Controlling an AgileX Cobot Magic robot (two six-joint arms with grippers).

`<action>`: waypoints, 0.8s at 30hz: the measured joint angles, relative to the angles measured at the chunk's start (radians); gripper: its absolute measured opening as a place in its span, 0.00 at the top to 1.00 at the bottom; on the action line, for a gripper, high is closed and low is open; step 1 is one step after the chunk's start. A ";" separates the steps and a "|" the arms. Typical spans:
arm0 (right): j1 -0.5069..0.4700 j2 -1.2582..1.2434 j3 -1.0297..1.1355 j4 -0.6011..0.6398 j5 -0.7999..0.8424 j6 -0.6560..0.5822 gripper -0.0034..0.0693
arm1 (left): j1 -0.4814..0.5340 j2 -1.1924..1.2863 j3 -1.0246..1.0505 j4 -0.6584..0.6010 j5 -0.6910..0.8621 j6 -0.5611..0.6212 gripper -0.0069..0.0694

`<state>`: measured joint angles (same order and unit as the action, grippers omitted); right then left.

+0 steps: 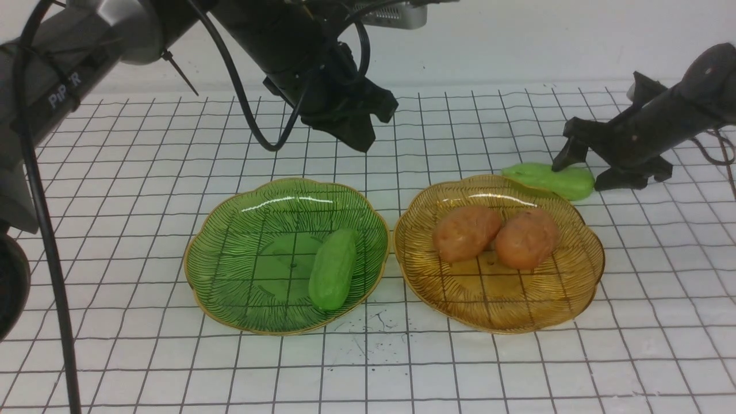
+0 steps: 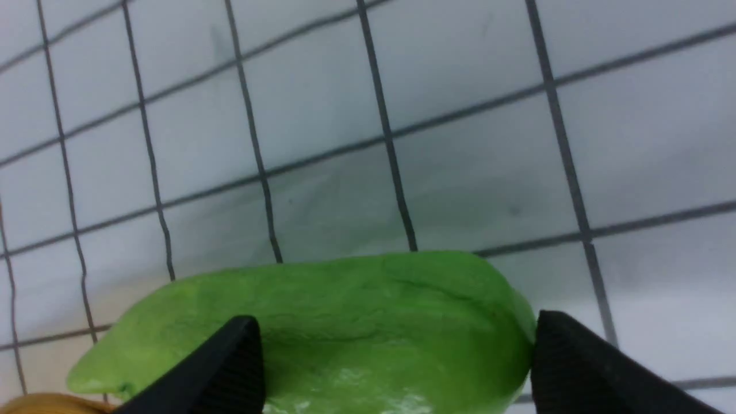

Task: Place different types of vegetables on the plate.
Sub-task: 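Carry the green vegetable from the table to the plate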

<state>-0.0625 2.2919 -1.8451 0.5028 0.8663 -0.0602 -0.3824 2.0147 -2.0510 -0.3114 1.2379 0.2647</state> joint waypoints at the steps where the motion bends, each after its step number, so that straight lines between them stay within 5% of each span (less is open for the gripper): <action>1: 0.000 0.002 0.000 0.004 -0.006 0.000 0.24 | 0.000 0.000 0.000 0.000 0.000 -0.001 0.92; 9: -0.023 -0.011 0.000 0.013 -0.002 0.012 0.66 | 0.000 0.000 0.000 0.000 0.001 -0.002 0.92; 20: -0.153 -0.076 0.000 0.005 0.098 0.018 0.67 | 0.000 0.000 0.000 -0.003 0.001 -0.002 0.92; 24: -0.171 -0.123 0.000 0.004 0.141 -0.004 0.89 | 0.000 0.000 0.000 -0.012 0.001 -0.002 0.92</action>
<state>-0.2334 2.1686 -1.8453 0.5064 1.0069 -0.0637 -0.3824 2.0147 -2.0510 -0.3236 1.2389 0.2626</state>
